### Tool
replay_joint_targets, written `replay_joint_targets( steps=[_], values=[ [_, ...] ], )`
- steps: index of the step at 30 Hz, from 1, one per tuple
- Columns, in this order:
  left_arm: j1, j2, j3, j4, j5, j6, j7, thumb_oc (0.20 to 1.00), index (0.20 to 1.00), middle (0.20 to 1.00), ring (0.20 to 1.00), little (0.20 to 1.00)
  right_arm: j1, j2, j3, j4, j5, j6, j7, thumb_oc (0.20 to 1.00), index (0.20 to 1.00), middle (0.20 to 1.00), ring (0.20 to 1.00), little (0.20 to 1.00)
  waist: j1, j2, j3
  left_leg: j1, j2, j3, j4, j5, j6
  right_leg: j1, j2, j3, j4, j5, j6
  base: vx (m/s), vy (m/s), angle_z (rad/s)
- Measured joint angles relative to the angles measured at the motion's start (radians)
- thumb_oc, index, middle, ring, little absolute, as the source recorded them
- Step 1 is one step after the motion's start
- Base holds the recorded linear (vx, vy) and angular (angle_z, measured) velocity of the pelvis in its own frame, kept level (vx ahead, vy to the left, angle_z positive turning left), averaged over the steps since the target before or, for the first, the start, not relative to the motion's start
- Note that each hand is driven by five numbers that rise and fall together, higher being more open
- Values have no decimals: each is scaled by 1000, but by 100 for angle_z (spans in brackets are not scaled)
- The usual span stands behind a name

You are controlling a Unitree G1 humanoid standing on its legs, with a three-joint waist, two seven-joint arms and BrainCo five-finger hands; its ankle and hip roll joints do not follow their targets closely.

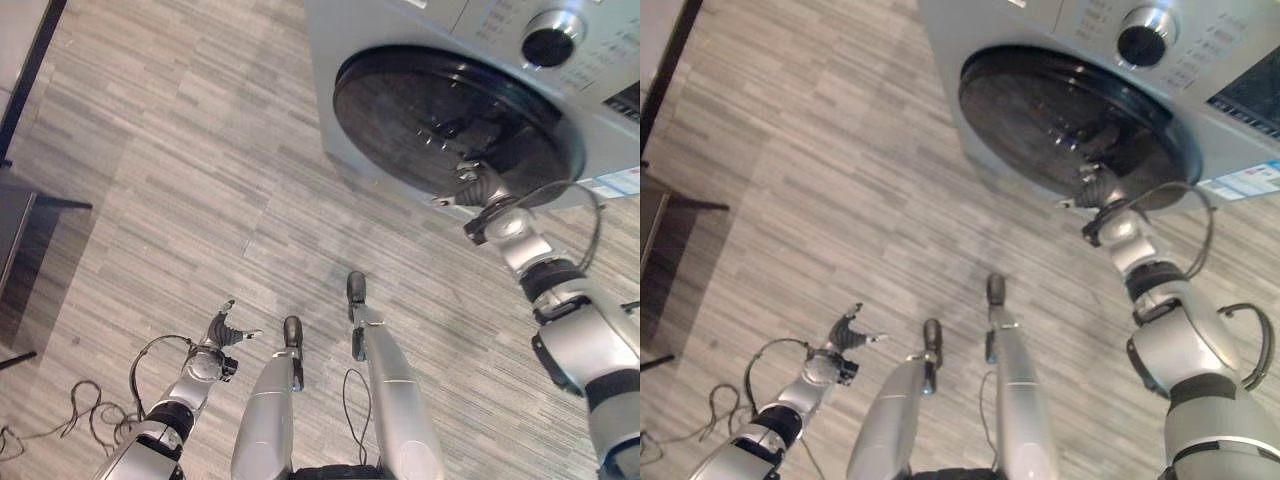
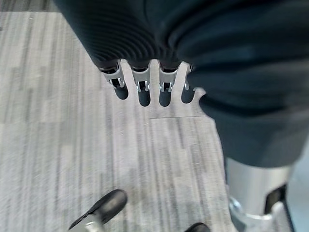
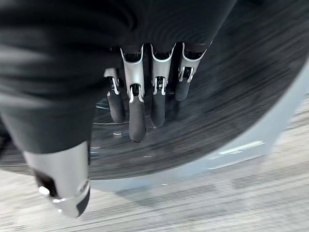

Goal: Grab the laundry basket,head to the washer,open it,put in the laundry and shut it.

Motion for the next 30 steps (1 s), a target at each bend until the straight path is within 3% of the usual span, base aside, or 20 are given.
replay_joint_targets(
  steps=[1,2,3,6,9,12,16,19,21,23,24,26,27,28,29,30],
  values=[
    [-3,0,-22,3,0,1,3,1000,1000,1000,1000,1000,6,-10,-3,-5,5,1,-14,1000,1000,1000,1000,1000,8,1,1,1,0,0,-34,16,-5,-7,-3,-3,-4,6,-4,24,-142,55],
    [-13,-6,-48,35,0,5,4,1000,1000,1000,1000,1000,20,-23,-3,-41,23,1,-28,1000,1000,1000,1000,1000,-9,5,0,20,1,12,-116,69,-7,-11,-26,-26,-25,8,-3,20,-66,48],
    [-13,-7,-46,37,0,5,4,1000,1000,1000,1000,1000,24,-24,-4,-56,30,2,-30,1000,1000,1000,1000,1000,-15,5,0,24,15,31,-137,85,-10,-11,-29,-33,-34,7,-8,14,-59,52],
    [-17,-11,-31,46,-1,3,4,1000,1000,1000,1000,1000,102,-46,-10,-183,37,1,-68,1000,1000,1000,1000,1000,-25,5,1,92,58,135,-215,142,-20,26,-32,-52,-55,11,-15,-14,-6,16],
    [-17,-13,-15,37,-1,-1,5,1000,1000,1000,1000,1000,239,-39,-133,-267,37,-16,-73,1000,1000,1000,1000,1000,-30,5,-2,186,62,114,-242,157,-29,126,-29,-69,-72,7,-9,-29,28,11],
    [-13,-15,-3,24,1,-2,5,1000,1000,1000,1000,1000,383,-24,-253,-341,36,-23,-97,1000,1000,1000,1000,1000,-38,4,-5,229,59,106,-237,150,-18,180,-40,-87,-67,-2,-3,-27,113,18],
    [-10,-15,11,47,6,0,5,1000,1000,1000,1000,1000,546,18,-273,-348,33,-34,-98,1000,1000,1000,1000,1000,-52,1,-11,279,28,110,-202,125,5,237,-69,-71,-53,-11,17,-23,213,0],
    [16,-26,39,85,32,3,-3,1000,1000,1000,1000,1000,696,93,-304,-345,14,-33,-73,1000,1000,1000,1000,1000,-43,-7,-34,394,12,117,-179,89,32,363,-83,-57,-57,-6,28,-19,186,-10],
    [73,-28,52,88,44,-1,-2,1000,1000,1000,1000,1000,753,115,-302,-345,-2,-33,-64,1000,1000,1000,1000,1000,-45,-19,-123,394,1,134,-174,72,38,346,-91,-37,-26,-22,50,3,201,-19],
    [133,-31,77,104,83,1,-19,1000,1000,1000,1000,1000,891,147,-404,-351,-2,-38,-36,1000,1000,1000,1000,1000,-43,-54,-235,451,-17,157,-128,22,73,413,-113,-24,-26,-32,72,-23,298,-10],
    [154,-29,76,103,90,2,-32,1000,1000,1000,1000,1000,953,163,-460,-375,24,-43,-19,1000,1000,1000,1000,1000,-43,-63,-268,468,-17,162,-115,13,72,434,-117,-18,-32,-32,79,-102,326,-8],
    [186,-13,77,93,101,5,-55,1000,1000,1000,1000,1000,1055,207,-543,-390,96,-48,7,1000,1000,1000,1000,1000,-55,-93,-304,500,-43,175,-87,-2,86,473,-128,2,-44,-23,97,-102,206,-9],
    [196,-5,73,78,108,3,-70,1000,1000,1000,1000,1000,1082,211,-565,-409,124,-50,21,1000,1000,1000,1000,1000,-52,-91,-307,507,-37,173,-87,-5,92,491,-135,0,-48,-14,113,-161,200,-13],
    [200,-3,74,69,119,3,-76,1000,1000,1000,1000,1000,1104,213,-564,-413,138,-49,29,1000,1000,1000,1000,1000,-62,-97,-315,507,-47,178,-87,-12,108,492,-147,6,-49,-14,148,-169,197,-15],
    [197,-1,71,65,128,2,-82,1000,1000,1000,1000,1000,1132,219,-566,-409,141,-51,41,1000,1000,1000,1000,1000,-84,-115,-324,507,-77,196,-68,-16,109,480,-159,20,-71,-8,157,-176,146,-30],
    [195,-5,73,65,132,-1,-87,1000,1000,1000,1000,1000,1134,222,-583,-410,154,-59,45,1000,1000,1000,1000,1000,-85,-104,-322,486,-75,195,-63,-16,129,490,-165,32,-95,25,167,-122,70,-49]
  ],
)
